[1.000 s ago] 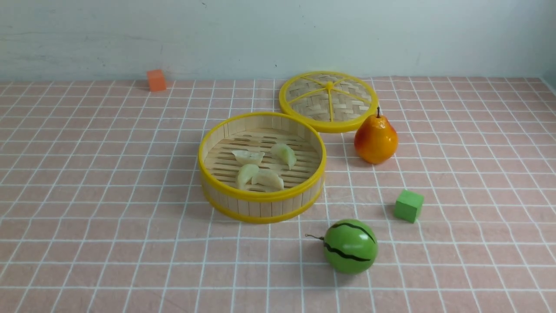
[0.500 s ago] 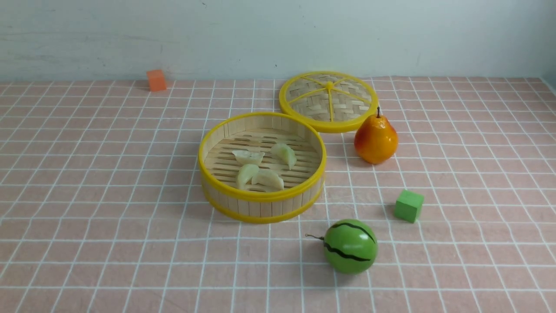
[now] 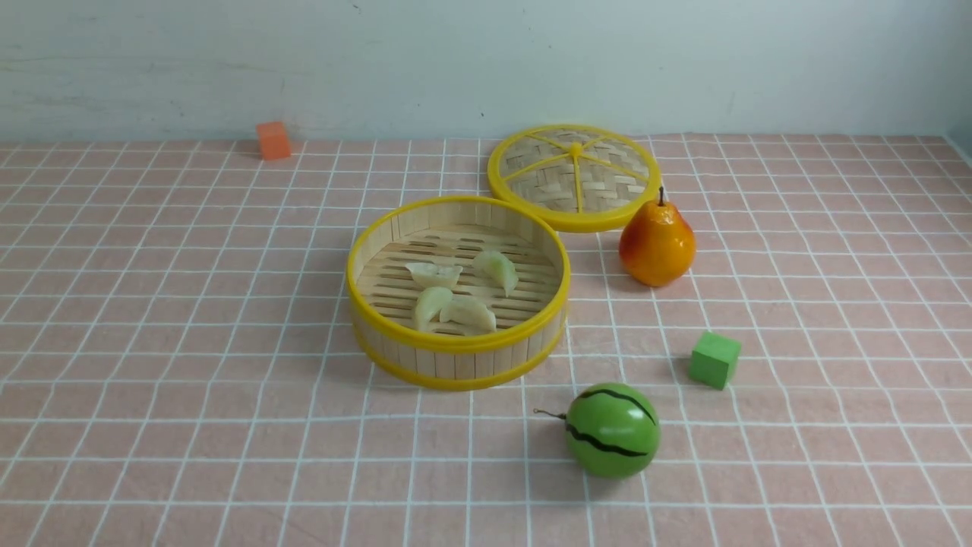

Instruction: Put the dumplings into the steamer on the table with the pink tablecloth.

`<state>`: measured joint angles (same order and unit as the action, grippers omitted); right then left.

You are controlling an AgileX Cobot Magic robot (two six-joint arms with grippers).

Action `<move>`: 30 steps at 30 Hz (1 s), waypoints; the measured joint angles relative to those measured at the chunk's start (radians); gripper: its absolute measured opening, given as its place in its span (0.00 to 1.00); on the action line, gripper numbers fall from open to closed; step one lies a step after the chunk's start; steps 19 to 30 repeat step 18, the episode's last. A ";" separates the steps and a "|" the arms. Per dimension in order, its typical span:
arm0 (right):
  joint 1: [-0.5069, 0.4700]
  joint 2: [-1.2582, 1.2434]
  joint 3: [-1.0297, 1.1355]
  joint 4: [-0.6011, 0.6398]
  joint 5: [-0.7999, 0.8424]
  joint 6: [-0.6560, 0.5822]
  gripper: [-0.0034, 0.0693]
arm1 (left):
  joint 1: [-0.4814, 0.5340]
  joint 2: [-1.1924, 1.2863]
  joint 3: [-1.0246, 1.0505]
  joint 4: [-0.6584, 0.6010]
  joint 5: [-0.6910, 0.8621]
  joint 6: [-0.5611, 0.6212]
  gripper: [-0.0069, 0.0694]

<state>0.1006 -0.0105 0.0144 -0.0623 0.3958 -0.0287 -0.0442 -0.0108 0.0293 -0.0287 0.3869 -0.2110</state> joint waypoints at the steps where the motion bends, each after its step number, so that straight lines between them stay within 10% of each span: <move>1: 0.000 0.000 0.000 0.000 0.000 0.000 0.21 | 0.000 0.000 0.000 0.000 0.000 0.000 0.10; 30: 0.000 0.000 0.000 0.000 0.001 0.000 0.25 | 0.000 0.000 0.000 0.001 0.000 0.000 0.11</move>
